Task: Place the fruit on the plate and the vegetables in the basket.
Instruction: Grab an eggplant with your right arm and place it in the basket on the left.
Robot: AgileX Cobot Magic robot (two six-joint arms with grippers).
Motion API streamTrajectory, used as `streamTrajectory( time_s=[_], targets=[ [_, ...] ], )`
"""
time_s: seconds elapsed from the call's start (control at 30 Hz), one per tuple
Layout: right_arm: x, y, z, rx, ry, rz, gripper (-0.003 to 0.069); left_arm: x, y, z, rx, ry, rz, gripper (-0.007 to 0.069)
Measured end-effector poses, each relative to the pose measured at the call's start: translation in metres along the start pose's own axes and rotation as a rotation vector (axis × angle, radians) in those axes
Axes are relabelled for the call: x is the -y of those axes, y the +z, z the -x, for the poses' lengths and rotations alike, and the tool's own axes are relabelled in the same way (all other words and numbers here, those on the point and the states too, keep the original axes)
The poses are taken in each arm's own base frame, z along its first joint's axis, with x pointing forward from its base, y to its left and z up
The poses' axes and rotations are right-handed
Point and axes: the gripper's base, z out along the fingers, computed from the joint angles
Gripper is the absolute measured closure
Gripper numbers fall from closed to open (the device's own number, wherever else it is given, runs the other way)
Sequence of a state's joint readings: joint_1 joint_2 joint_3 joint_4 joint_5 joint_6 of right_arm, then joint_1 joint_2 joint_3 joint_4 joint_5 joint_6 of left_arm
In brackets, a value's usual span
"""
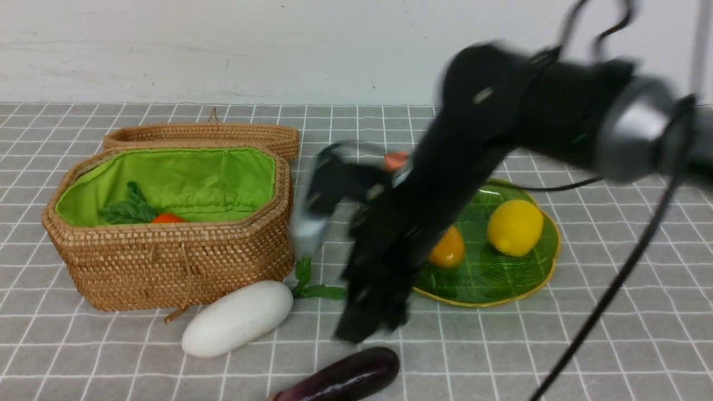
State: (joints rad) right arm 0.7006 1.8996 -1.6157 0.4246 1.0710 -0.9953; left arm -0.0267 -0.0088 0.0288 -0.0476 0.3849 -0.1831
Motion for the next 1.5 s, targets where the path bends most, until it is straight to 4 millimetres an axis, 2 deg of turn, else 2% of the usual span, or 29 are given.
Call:
streamTrajectory(
  time_s=[0.03,0.07,0.1,0.13,0.17,0.27,0.5,0.6,0.67,0.7,0.73,0.9,1.1,1.3,1.43,1.5],
  targets=[
    [-0.007,0.012,0.008,-0.017,-0.055,-0.014,0.0083,0.000,0.000,0.000,0.000,0.000,0.000,0.0386],
    [-0.008,0.014,0.010,-0.017,-0.066,-0.021,0.0083,0.000,0.000,0.000,0.000,0.000,0.000,0.0386],
    [-0.018,0.032,0.020,-0.043,-0.143,-0.043,0.0085,0.000,0.000,0.000,0.000,0.000,0.000,0.0386],
    [-0.018,0.033,0.021,-0.041,-0.151,-0.050,0.0085,0.000,0.000,0.000,0.000,0.000,0.000,0.0386],
    [-0.027,0.046,0.029,-0.051,-0.201,-0.061,0.0085,0.000,0.000,0.000,0.000,0.000,0.000,0.0386],
    [-0.038,0.070,0.036,-0.068,-0.251,-0.055,0.0088,0.000,0.000,0.000,0.000,0.000,0.000,0.0386],
    [-0.036,0.113,0.024,-0.138,-0.243,0.000,0.0106,0.000,0.000,0.000,0.000,0.000,0.000,0.0386],
    [-0.034,0.125,0.017,-0.173,-0.250,0.011,0.0185,0.000,0.000,0.000,0.000,0.000,0.000,0.0386],
    [-0.033,0.128,0.016,-0.184,-0.254,0.010,0.0291,0.000,0.000,0.000,0.000,0.000,0.000,0.0386],
    [-0.033,0.128,0.016,-0.185,-0.254,0.009,0.0304,0.000,0.000,0.000,0.000,0.000,0.000,0.0386],
    [-0.033,0.128,0.015,-0.188,-0.251,0.006,0.0389,0.000,0.000,0.000,0.000,0.000,0.000,0.0386],
    [-0.032,0.116,0.019,-0.184,-0.246,-0.017,0.0381,0.000,0.000,0.000,0.000,0.000,0.000,0.0386],
    [-0.024,0.067,0.031,-0.148,-0.212,-0.029,0.0381,0.000,0.000,0.000,0.000,0.000,0.000,0.0386],
    [-0.001,0.016,0.044,0.020,-0.066,-0.091,0.0381,0.000,0.000,0.000,0.000,0.000,0.000,0.0386],
    [0.019,-0.008,0.053,0.206,0.089,-0.135,0.0381,0.000,0.000,0.000,0.000,0.000,0.000,0.0386],
    [0.024,-0.013,0.055,0.276,0.138,-0.143,0.0381,0.000,0.000,0.000,0.000,0.000,0.000,0.0386]
  ],
)
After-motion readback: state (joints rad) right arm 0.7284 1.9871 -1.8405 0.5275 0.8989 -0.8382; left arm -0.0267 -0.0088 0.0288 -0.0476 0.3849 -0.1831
